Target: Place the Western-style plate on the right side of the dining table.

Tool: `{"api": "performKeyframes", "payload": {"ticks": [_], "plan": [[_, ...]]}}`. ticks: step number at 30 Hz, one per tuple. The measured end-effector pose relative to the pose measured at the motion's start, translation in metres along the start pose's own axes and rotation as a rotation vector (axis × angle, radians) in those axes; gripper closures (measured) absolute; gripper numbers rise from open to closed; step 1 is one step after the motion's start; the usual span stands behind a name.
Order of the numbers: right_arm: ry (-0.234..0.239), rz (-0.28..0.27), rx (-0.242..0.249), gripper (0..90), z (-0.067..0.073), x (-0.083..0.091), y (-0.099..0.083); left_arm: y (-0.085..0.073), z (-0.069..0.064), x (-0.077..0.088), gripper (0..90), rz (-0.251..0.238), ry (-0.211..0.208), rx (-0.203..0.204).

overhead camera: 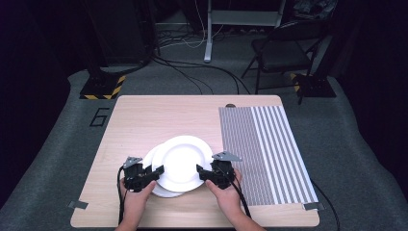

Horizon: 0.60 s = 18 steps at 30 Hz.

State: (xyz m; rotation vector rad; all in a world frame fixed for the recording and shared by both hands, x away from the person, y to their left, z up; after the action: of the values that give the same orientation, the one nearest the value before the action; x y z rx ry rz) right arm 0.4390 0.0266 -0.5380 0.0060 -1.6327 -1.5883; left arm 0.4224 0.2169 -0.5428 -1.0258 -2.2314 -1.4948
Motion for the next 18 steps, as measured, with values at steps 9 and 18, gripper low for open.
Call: {"api": "performKeyframes", "payload": {"ticks": [9, 18], "plan": [[-0.055, 0.007, 0.005, 35.9, -0.0009, -0.0026, -0.0025, 0.0015, -0.0041, 0.0025, 53.5, -0.059, 0.017, -0.014], [-0.092, 0.018, 0.013, 37.9, -0.0039, -0.0014, -0.0028, 0.0033, -0.0095, 0.0051, 54.6, -0.076, -0.008, -0.015]]}}
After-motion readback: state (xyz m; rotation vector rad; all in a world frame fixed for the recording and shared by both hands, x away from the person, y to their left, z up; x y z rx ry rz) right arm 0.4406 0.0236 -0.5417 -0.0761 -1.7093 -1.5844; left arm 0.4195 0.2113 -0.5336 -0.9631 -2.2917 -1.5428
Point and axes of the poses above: each handheld gripper's, and its own axes: x roughly backward along the jaws, y roughly out of its top, z roughly to its left, the point moved 10 cm from there along -x, roughly forward along the jaws, and after that the axes turned 7 degrees about x, right-handed, at the moved point
